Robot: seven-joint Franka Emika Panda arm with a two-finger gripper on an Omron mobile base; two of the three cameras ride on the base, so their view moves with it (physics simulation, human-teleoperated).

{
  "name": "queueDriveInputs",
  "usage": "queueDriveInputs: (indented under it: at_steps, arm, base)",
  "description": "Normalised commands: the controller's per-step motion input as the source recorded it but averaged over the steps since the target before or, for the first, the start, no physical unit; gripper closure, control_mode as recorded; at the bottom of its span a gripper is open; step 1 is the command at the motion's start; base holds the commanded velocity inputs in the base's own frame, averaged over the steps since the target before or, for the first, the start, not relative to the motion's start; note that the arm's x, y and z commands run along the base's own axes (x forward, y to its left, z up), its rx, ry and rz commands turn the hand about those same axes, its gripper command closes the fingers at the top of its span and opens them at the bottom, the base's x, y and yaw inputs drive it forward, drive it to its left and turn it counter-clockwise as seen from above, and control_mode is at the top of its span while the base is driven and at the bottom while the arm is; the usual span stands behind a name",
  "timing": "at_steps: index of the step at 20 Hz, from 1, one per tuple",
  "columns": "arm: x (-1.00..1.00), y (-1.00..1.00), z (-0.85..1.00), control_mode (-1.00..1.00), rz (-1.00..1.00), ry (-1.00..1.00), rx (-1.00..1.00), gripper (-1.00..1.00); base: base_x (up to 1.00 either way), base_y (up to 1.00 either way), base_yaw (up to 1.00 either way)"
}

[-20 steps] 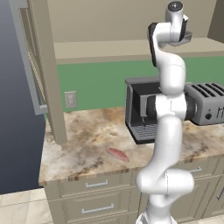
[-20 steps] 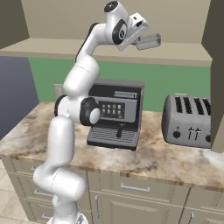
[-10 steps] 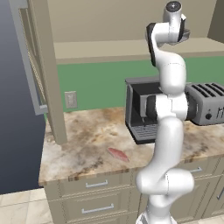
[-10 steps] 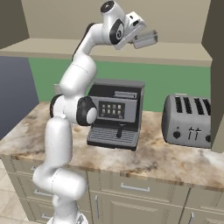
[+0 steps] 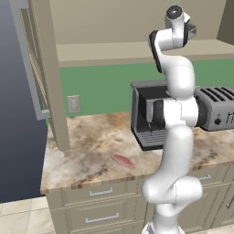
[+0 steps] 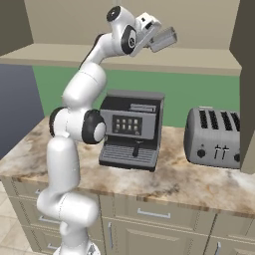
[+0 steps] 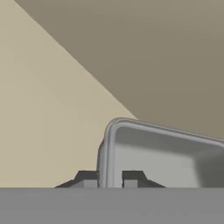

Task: Retrieve the tupperware from the cabinet, then place the raw meat into the tupperware to avoid contamination.

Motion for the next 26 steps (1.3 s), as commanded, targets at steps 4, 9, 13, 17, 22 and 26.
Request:
queueDriveInputs:
  at_steps: [4,9,13,17,22,26]
  arm:
    - [0.01,0.04,-0.01,-1.00,0.00,-0.10,-0.20,1.00]
    - [-0.07,0.05,0.25,-1.00,0.00,-0.06,-0.10,1.00]
    - [-0.08,0.03,0.23,-1.00,-0.01,-0.02,-0.07,1.00]
    - [-0.09,0.05,0.12,-1.00,-0.01,0.04,-0.01,1.00]
    - [-0.14,-0.02,0.02,-1.00,0.00,0.00,0.05,1.00]
    - [-0.29,0.00,0.06,-1.00,0.00,-0.02,0.04,1.00]
  base:
    - [0.00,0.00,0.00]
    - [0.00,0.00,0.00]
    - [0.00,0.00,0.00]
    - [0.00,0.00,0.00]
    - [0.00,0.00,0.00]
    - [0.00,0.00,0.00]
